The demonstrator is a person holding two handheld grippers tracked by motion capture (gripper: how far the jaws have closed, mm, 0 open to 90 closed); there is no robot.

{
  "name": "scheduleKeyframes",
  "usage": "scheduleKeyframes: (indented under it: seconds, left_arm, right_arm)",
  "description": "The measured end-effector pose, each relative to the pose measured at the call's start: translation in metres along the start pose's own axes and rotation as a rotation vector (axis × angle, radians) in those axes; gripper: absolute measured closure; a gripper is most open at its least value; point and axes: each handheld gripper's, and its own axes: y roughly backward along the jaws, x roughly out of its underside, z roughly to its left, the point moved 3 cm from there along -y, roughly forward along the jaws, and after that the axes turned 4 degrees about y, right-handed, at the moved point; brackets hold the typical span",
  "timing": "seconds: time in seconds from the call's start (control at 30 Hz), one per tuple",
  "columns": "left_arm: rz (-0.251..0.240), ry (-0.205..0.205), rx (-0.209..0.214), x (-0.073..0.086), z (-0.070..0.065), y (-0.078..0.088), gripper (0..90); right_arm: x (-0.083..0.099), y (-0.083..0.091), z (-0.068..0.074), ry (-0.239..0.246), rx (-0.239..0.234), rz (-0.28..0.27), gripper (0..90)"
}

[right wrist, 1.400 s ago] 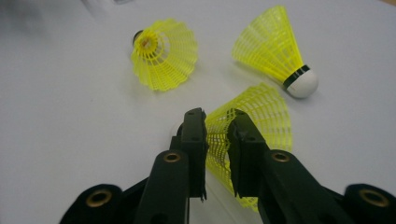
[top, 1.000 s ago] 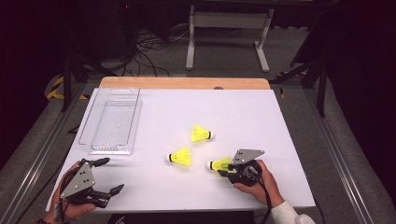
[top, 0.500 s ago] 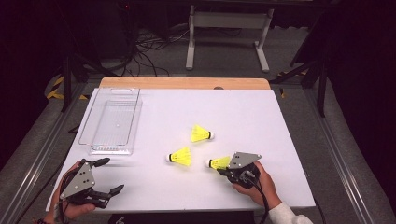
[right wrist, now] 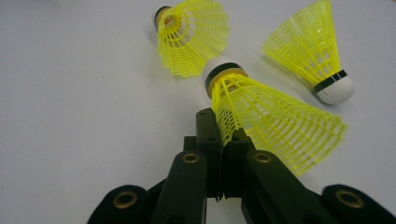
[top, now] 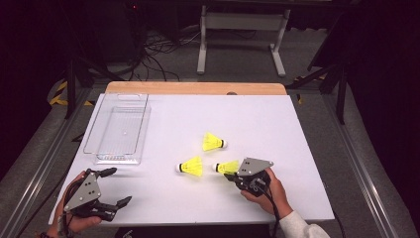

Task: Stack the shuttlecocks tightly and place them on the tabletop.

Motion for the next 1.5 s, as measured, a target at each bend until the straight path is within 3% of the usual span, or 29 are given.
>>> scheduleKeyframes:
  seconds: [0.73,1.5]
  left_arm:
    - [0.002,0.004,0.007,0.000,0.000,-0.001,6.7]
    - [0.008,-0.001,0.015,0.001,-0.001,-0.002,6.7]
  right_arm:
    - [-0.025,-0.035,0.008,0.070,-0.059,0.001,89.3]
    - [-0.034,-0.061,0.012,0.102,-0.113,0.015,88.4]
